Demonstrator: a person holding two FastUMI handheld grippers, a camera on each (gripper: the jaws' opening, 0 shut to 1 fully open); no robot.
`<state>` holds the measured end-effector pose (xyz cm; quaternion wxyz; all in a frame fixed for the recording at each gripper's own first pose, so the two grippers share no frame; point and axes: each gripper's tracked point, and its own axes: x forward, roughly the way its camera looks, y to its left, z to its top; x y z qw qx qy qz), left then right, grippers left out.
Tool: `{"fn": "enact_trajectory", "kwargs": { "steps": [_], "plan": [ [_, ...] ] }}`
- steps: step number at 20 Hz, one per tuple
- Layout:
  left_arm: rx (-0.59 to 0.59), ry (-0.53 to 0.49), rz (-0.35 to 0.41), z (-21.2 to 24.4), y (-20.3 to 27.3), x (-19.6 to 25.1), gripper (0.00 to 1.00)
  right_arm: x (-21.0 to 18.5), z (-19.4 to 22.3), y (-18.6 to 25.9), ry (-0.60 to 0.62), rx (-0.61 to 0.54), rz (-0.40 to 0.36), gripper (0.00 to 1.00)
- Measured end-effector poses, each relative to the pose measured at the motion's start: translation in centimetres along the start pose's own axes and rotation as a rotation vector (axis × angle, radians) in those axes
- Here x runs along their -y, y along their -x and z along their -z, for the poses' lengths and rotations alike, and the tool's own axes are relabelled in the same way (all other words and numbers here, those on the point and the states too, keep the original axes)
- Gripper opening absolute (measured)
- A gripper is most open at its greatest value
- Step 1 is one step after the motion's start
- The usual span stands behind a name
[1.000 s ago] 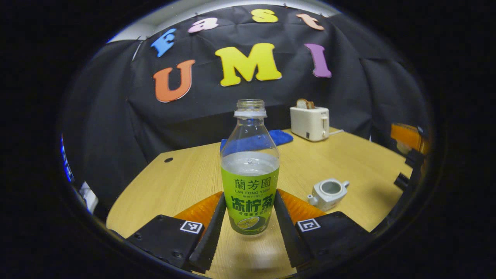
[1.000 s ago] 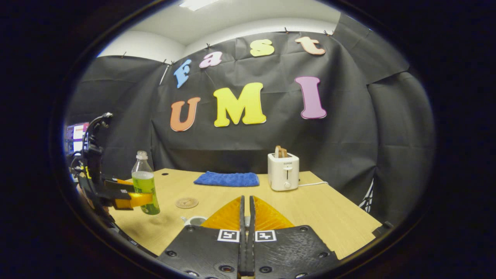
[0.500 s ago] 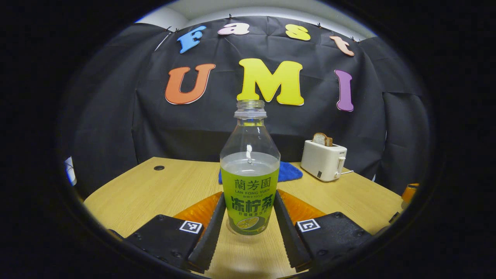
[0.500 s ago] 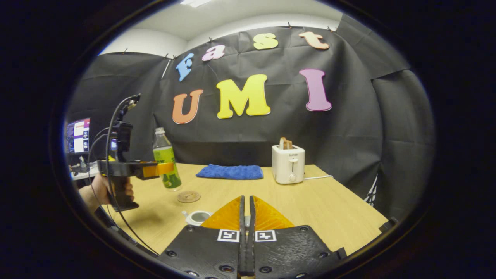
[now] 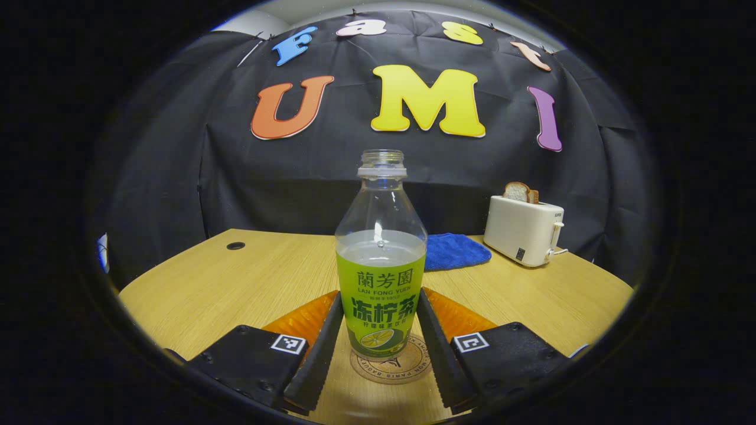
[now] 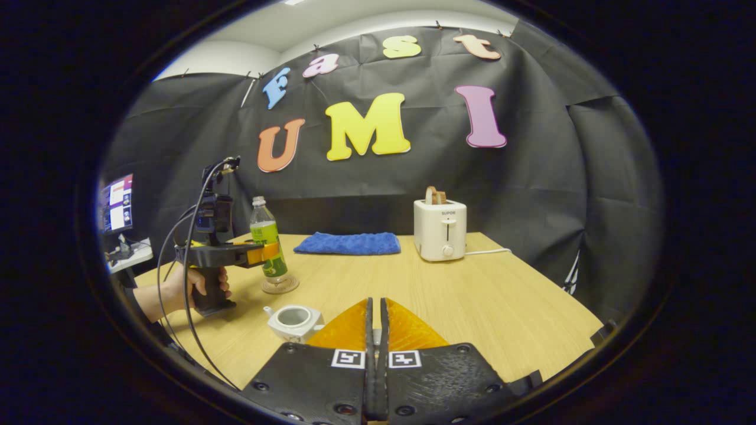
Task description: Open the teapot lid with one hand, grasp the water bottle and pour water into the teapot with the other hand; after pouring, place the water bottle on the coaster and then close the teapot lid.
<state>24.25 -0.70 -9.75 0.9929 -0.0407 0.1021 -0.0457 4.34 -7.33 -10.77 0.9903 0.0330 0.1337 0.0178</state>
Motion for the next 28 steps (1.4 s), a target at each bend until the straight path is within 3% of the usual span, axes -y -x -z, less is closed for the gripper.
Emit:
{"fn": "enact_trajectory", "kwargs": {
  "steps": [8, 9, 11, 16, 24, 28],
  "plan": [
    [-0.006, -0.065, 0.013, 0.2, 0.1, 0.8, 0.79, -0.7, 0.6, -0.4, 0.006, -0.010, -0.015, 0.00],
    [-0.013, -0.070, 0.010, 0.4, 0.1, 0.7, 0.80, -0.7, 0.6, -0.4, 0.005, -0.011, -0.015, 0.00],
    [-0.016, -0.069, 0.011, 0.4, 0.0, 0.7, 0.92, -0.7, 0.6, -0.3, 0.004, -0.010, -0.014, 0.00],
    [-0.016, -0.053, 0.009, 0.7, 0.2, 0.3, 0.98, -0.8, 0.5, -0.4, 0.005, -0.007, -0.012, 0.00],
    [-0.031, -0.023, -0.052, 2.0, 6.7, -2.1, 0.98, -3.9, -1.7, -1.1, 0.057, 0.040, -0.067, 0.00],
    [0.030, -0.045, -0.109, 0.8, 11.3, -4.7, 0.98, -6.9, -2.5, -2.5, 0.084, 0.061, -0.128, 0.00]
  ]
}}
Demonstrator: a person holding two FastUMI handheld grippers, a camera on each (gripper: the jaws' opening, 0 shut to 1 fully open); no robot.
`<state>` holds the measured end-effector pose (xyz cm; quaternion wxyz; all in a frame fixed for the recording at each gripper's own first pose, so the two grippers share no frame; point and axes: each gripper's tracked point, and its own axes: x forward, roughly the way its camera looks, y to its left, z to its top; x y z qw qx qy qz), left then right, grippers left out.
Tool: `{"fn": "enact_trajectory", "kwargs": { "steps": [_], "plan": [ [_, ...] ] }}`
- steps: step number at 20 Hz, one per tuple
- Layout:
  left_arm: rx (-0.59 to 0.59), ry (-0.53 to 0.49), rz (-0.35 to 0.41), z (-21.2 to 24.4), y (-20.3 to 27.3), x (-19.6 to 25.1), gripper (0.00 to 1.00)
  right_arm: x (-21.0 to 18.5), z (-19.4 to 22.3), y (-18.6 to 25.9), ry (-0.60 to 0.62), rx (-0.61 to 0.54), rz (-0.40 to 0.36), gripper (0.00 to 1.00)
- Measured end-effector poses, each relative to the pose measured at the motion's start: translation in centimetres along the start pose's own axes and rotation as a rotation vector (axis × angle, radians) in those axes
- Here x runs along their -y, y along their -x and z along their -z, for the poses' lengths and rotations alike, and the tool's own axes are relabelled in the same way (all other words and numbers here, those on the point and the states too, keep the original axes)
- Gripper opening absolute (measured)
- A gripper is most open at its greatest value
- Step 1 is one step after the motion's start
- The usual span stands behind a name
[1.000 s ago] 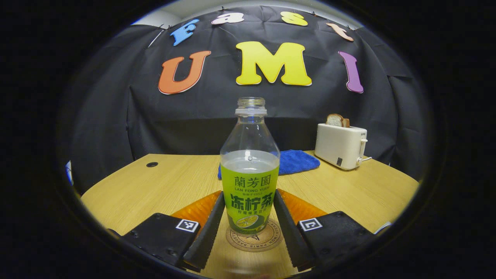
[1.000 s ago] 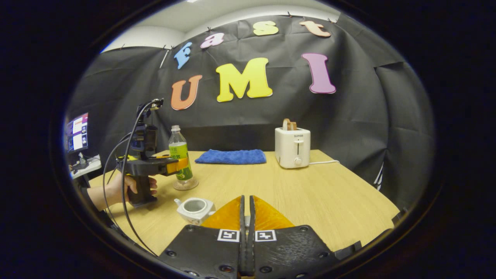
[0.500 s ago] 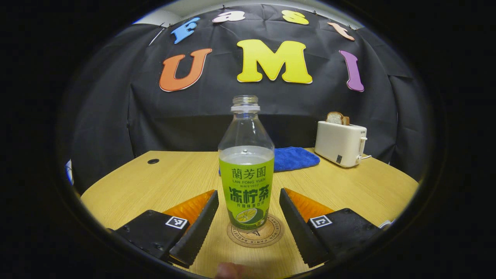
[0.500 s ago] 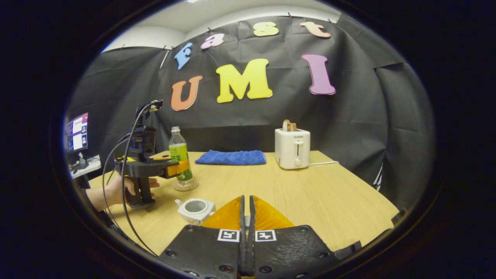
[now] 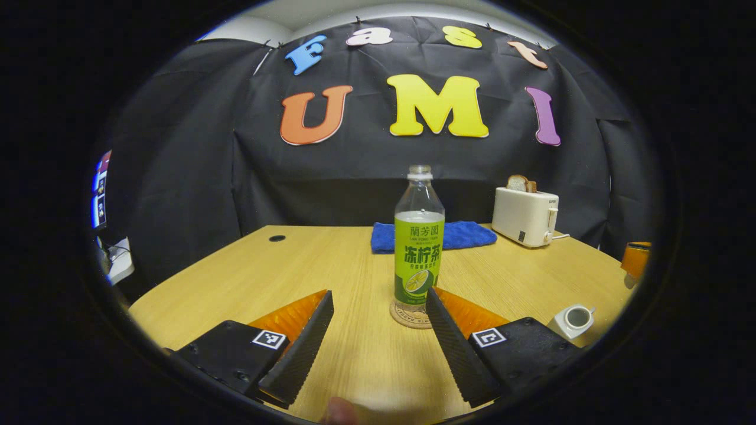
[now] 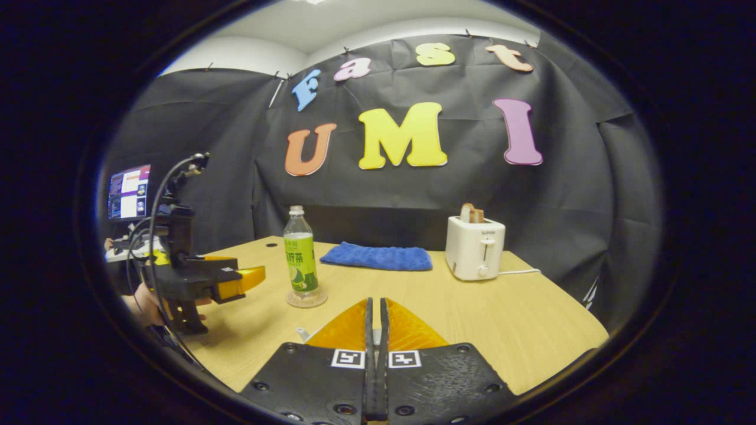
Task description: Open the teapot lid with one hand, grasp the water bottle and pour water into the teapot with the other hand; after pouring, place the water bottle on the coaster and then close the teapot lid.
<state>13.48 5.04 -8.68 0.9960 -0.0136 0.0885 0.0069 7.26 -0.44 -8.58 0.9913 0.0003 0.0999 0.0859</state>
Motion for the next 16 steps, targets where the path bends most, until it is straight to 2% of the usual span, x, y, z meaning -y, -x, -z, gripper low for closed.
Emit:
{"fn": "enact_trajectory", "kwargs": {
  "steps": [8, 11, 16],
  "plan": [
    [0.086, -0.011, -0.119, -1.0, 8.2, -4.1, 0.98, -4.2, 1.4, -3.7, 0.013, -0.004, -0.110, 0.00],
    [0.097, -0.045, -0.156, -0.8, 9.3, -4.8, 0.98, -4.7, 2.3, -4.2, 0.017, -0.009, -0.122, 0.00],
    [0.108, -0.041, -0.161, -1.0, 10.0, -5.0, 0.98, -4.7, 3.3, -4.6, 0.033, 0.010, -0.117, 0.00]
  ]
}}
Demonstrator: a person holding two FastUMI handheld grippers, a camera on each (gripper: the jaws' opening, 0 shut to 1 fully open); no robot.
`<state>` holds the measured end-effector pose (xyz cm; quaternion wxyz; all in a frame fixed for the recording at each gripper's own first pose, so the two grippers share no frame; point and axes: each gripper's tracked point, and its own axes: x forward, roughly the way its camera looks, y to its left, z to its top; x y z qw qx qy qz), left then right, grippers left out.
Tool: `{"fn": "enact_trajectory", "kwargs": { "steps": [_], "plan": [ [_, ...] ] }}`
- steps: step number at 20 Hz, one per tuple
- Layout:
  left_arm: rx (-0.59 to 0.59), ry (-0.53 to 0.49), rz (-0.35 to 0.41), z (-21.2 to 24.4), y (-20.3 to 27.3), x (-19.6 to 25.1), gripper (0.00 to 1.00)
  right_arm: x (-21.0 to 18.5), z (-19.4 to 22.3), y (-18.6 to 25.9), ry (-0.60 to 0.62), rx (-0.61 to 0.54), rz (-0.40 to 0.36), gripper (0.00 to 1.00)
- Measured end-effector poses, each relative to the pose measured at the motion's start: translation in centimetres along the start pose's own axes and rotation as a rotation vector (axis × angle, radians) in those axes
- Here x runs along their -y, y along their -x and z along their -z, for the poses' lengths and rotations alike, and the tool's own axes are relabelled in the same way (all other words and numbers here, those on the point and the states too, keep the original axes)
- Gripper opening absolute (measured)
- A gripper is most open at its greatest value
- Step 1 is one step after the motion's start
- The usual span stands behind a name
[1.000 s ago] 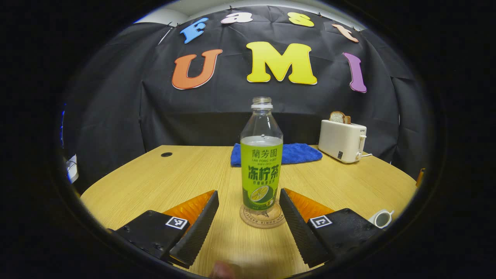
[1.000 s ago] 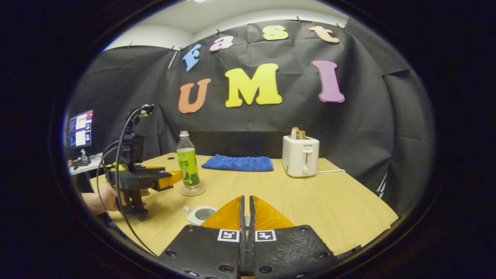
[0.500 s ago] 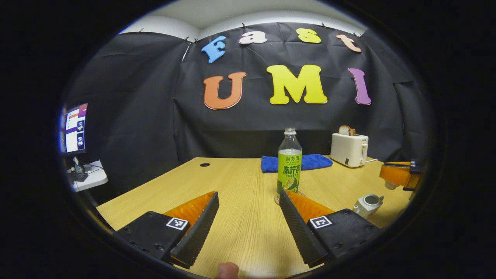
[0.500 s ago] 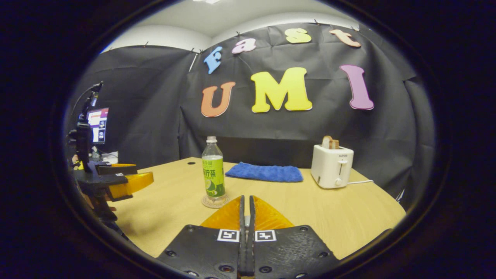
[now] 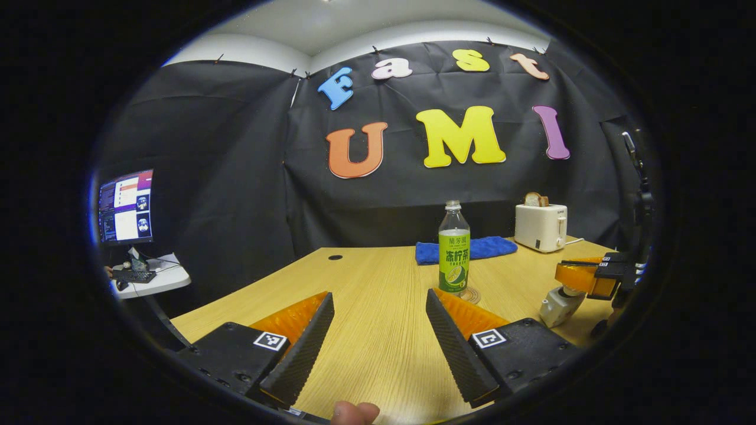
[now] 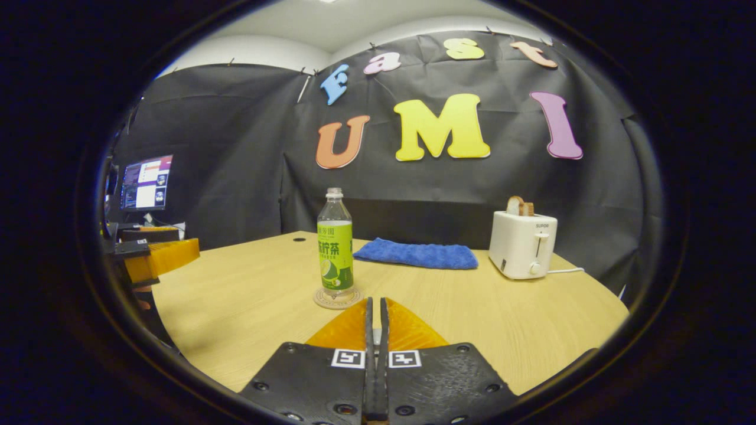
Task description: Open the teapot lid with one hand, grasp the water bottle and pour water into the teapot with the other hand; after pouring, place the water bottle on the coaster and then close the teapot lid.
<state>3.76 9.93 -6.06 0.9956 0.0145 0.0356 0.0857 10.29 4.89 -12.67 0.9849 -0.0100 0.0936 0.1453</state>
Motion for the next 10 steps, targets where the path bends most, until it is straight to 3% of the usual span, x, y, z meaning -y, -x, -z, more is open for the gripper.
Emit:
{"fn": "enact_trajectory", "kwargs": {
  "steps": [10],
  "plan": [
    [0.013, 0.000, 0.004, -0.41, 0.24, 0.08, 0.98, 0.32, 0.41, -0.91, 0.042, 0.042, 0.012, 0.00]
  ]
}}
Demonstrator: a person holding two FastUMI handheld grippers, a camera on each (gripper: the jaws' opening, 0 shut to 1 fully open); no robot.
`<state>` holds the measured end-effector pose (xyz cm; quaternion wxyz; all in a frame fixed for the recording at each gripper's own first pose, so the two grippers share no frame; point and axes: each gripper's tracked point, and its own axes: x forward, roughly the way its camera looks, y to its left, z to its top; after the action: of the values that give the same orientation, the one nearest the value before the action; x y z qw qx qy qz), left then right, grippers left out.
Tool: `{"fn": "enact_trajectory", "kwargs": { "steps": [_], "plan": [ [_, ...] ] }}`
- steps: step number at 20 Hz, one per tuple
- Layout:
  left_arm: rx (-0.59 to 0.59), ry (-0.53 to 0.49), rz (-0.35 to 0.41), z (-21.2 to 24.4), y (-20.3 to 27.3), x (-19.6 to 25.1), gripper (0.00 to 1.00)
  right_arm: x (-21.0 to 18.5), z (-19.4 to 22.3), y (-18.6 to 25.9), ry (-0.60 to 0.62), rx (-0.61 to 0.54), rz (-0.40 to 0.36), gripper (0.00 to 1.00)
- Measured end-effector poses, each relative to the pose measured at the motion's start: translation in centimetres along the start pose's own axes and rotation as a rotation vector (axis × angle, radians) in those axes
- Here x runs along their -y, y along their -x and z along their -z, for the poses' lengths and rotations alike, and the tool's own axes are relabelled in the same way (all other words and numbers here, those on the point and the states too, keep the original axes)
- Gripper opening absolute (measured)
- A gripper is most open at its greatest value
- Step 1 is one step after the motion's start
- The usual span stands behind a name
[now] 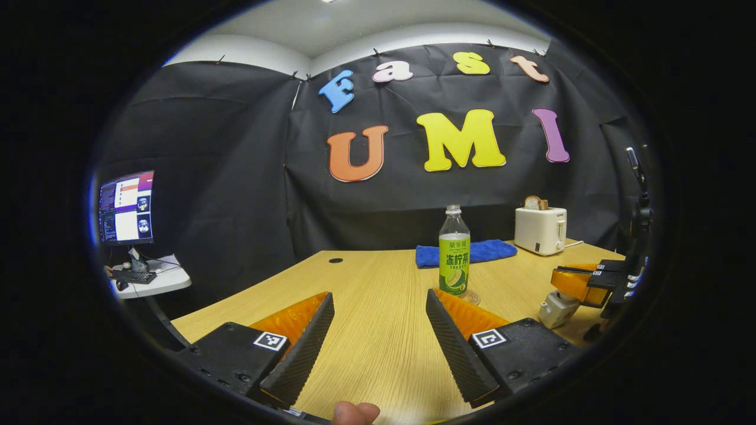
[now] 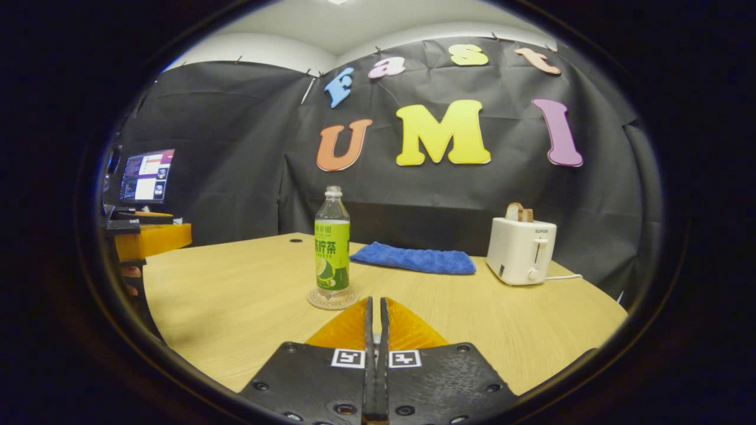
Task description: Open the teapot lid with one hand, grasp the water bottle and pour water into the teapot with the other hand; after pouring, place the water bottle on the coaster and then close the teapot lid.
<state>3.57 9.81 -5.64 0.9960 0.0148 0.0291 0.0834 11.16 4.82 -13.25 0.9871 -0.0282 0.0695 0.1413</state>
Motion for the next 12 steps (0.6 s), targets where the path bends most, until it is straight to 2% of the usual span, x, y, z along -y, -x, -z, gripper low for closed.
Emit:
{"fn": "enact_trajectory", "kwargs": {
  "steps": [12],
  "plan": [
    [0.006, 0.008, 0.009, -0.25, 0.13, 0.23, 0.98, 0.03, 0.27, -0.22, 0.003, -0.003, 0.007, 0.00]
  ]
}}
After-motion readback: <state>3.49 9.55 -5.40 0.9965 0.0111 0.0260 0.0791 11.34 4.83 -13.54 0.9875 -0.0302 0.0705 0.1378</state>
